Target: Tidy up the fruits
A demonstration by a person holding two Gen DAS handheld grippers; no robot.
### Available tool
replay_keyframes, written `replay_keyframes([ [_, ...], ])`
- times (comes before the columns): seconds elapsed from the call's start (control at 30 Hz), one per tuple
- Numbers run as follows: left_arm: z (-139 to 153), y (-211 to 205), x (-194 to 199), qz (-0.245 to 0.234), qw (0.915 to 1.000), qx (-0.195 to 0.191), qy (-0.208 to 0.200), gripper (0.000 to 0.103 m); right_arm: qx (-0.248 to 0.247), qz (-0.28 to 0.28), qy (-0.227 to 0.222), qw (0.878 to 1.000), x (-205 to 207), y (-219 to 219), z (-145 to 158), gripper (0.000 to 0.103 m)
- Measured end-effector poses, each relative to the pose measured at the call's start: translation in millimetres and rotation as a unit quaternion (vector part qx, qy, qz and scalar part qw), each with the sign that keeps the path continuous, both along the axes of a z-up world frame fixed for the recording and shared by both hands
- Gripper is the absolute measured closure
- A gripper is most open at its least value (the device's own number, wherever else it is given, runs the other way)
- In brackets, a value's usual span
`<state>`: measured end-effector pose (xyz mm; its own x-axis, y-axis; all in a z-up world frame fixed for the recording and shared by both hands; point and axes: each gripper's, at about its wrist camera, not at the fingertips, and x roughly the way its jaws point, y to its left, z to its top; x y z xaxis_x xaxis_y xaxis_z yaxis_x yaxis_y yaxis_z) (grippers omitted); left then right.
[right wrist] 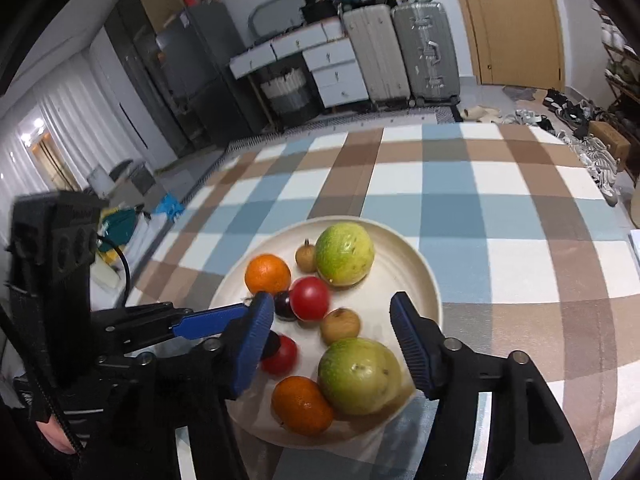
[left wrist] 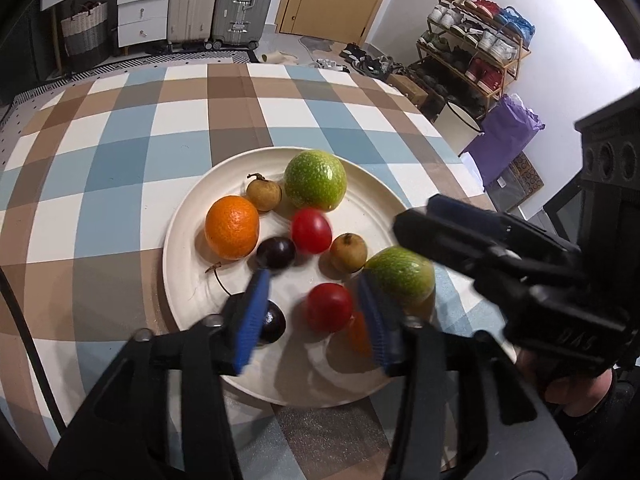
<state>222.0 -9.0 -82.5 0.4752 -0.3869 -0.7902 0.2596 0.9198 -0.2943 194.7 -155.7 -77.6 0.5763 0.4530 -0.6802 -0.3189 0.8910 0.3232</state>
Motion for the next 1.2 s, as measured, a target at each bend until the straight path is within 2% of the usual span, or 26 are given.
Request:
replay_keyframes([
  [0.03, 2, 0, -2, 0.0, 1.0, -0.001, -0.003, 0.046, 0.003, -0.003, -0.004, 1.0, -2, -2, 2, 0.04],
  [0.1, 8, 1, -7, 0.002, 0.9999, -0.001, -0.013, 0.041, 0.009, -0.014, -0.02, 1.0, -8, -10, 10, 0.039],
  [0.17, 14, 2, -13, 0.004, 0.9998, -0.001, -0.02, 0.039, 0.011, -0.025, -0.037, 0.999, -17, -18, 18, 0.032],
  [0.23, 20, 3, -19, 0.008, 0.9996, 0.003, -0.028, 0.033, 0.009, -0.04, -0.058, 0.997, -29, -27, 28, 0.03],
  [0.37, 32, 6, -34, 0.022, 0.9986, 0.016, -0.046, 0.029, 0.008, -0.051, -0.074, 0.996, -41, -34, 36, 0.025],
  [0.53, 42, 11, -59, 0.051, 0.9945, 0.051, -0.075, 0.02, 0.003, -0.068, -0.11, 0.992, -66, -41, 46, 0.012],
  [0.6, 43, 15, -67, 0.065, 0.9921, 0.065, -0.086, 0.02, -0.009, -0.072, -0.13, 0.989, -82, -43, 50, 0.008],
  [0.87, 46, 37, -101, 0.126, 0.9805, 0.09, -0.122, 0.02, -0.018, -0.089, -0.138, 0.986, -105, -51, 47, 0.004],
  [1.2, 44, 53, -127, 0.158, 0.9647, 0.134, -0.162, 0.016, -0.035, -0.096, -0.179, 0.978, -139, -55, 45, 0.001],
])
